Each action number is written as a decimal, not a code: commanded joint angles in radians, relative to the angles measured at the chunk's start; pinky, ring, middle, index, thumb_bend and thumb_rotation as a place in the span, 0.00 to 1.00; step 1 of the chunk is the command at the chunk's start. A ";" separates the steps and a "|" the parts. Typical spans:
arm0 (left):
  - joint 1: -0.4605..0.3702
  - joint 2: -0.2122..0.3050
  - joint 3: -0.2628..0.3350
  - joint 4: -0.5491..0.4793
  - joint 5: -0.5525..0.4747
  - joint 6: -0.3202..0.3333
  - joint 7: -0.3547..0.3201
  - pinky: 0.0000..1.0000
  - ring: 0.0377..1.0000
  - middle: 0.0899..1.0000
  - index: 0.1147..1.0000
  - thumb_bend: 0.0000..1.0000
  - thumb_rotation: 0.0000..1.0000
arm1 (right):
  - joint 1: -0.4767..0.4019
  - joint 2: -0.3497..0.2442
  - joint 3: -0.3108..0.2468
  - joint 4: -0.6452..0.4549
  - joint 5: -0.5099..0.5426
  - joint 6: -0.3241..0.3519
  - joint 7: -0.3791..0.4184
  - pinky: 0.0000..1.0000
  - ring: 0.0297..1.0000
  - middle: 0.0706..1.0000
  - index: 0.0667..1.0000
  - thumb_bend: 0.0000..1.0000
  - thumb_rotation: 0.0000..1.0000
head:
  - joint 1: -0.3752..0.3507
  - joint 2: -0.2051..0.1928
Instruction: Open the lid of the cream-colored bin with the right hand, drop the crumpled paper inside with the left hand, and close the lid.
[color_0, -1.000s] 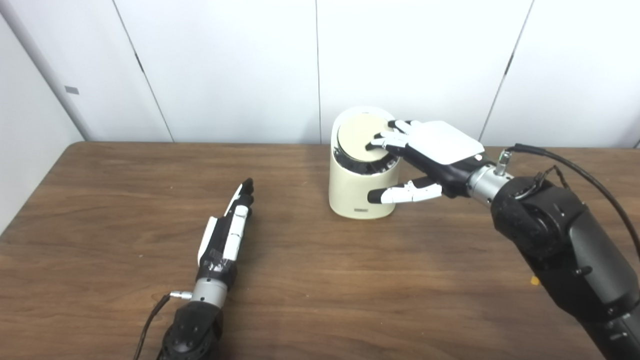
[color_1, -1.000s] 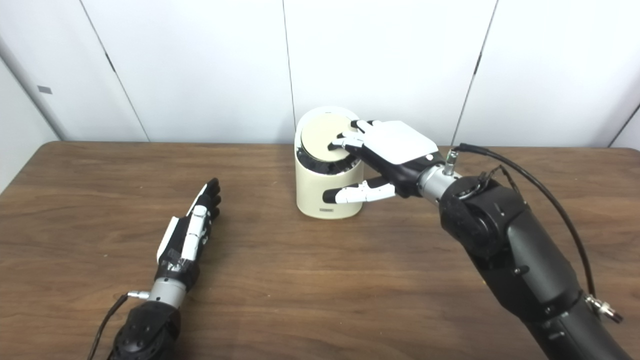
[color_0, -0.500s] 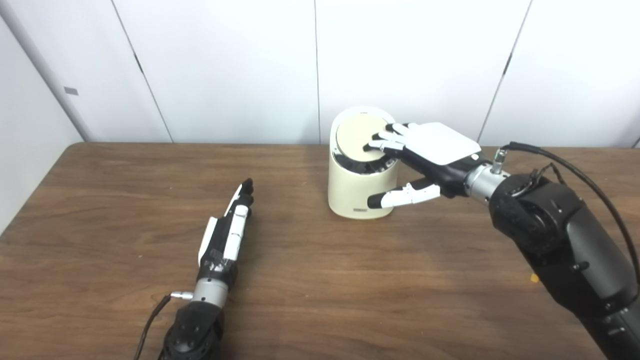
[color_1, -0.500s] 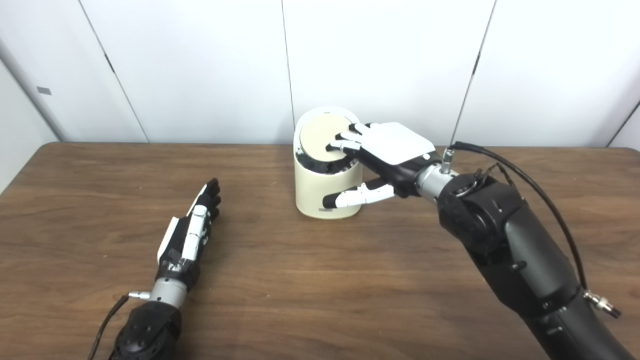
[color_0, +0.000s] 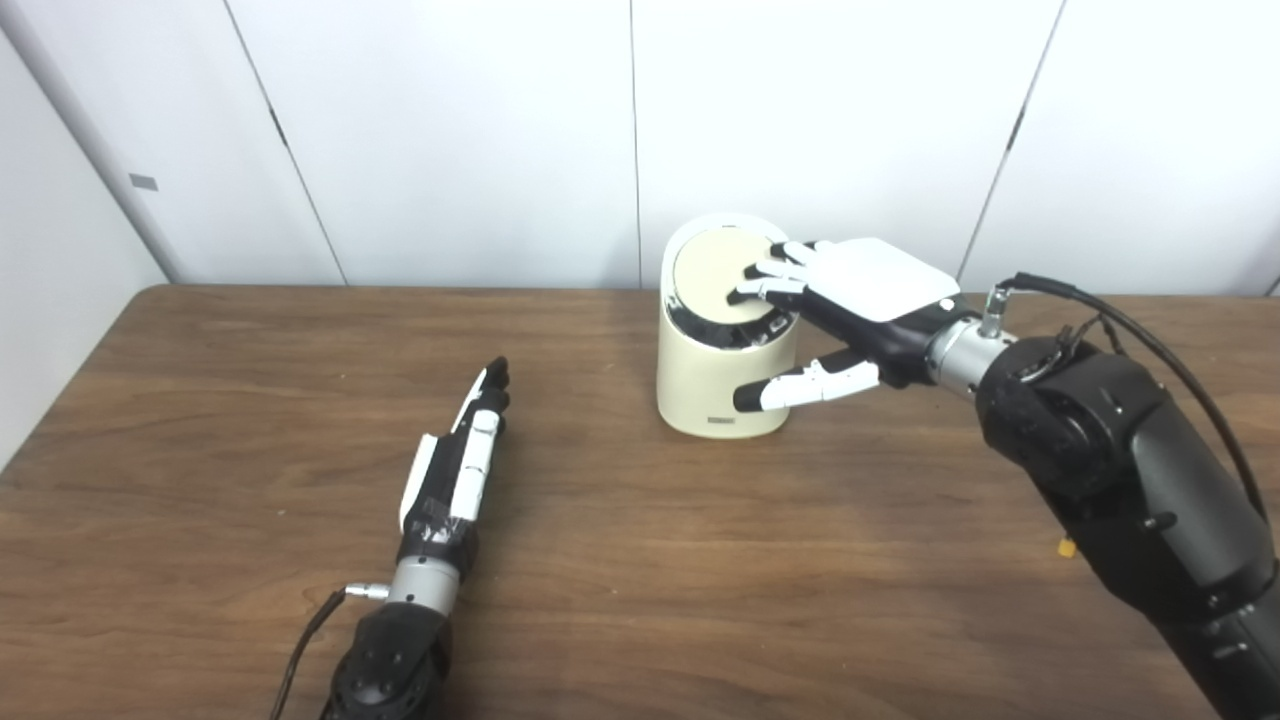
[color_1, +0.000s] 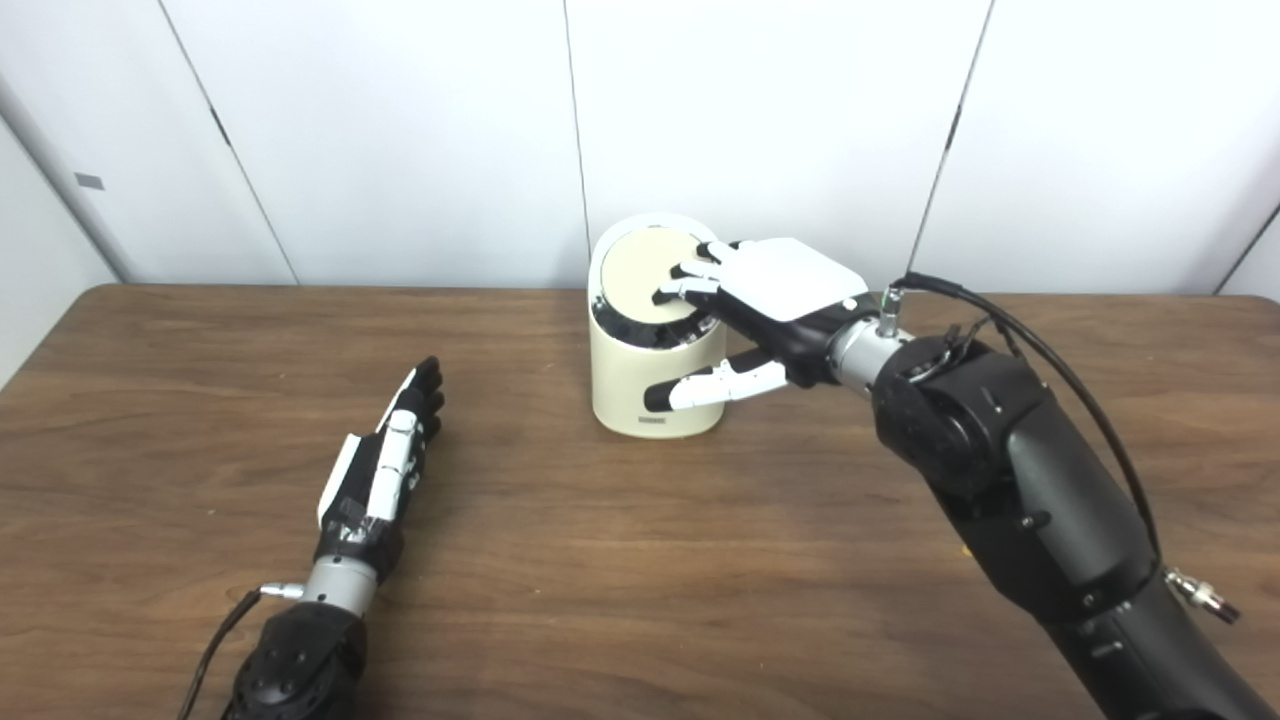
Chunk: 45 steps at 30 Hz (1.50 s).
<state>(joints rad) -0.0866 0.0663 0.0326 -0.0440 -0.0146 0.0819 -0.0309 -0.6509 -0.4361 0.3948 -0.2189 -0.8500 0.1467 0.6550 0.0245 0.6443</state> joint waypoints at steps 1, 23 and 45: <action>-0.014 -0.006 -0.009 -0.014 0.002 0.015 -0.002 1.00 1.00 1.00 1.00 0.56 1.00 | -0.011 -0.004 -0.001 0.001 0.003 0.002 0.022 1.00 1.00 0.95 0.84 0.68 1.00 | 0.001 0.000; -0.010 -0.002 -0.013 -0.012 -0.004 0.015 0.001 1.00 1.00 1.00 1.00 0.55 0.99 | 0.021 0.047 -0.175 0.000 0.057 0.022 -0.168 1.00 1.00 0.99 1.00 0.57 1.00 | 0.003 -0.003; 0.020 0.043 0.018 -0.057 -0.026 0.020 -0.010 1.00 1.00 1.00 1.00 0.52 1.00 | 0.303 0.057 -0.406 0.059 0.352 0.040 -0.348 0.93 1.00 1.00 1.00 0.56 1.00 | 0.002 0.000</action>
<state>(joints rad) -0.0720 0.0965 0.0426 -0.0766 -0.0393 0.1046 -0.0406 -0.3311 -0.3839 0.0109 -0.1475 -0.5384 0.1966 0.3444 0.0261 0.6443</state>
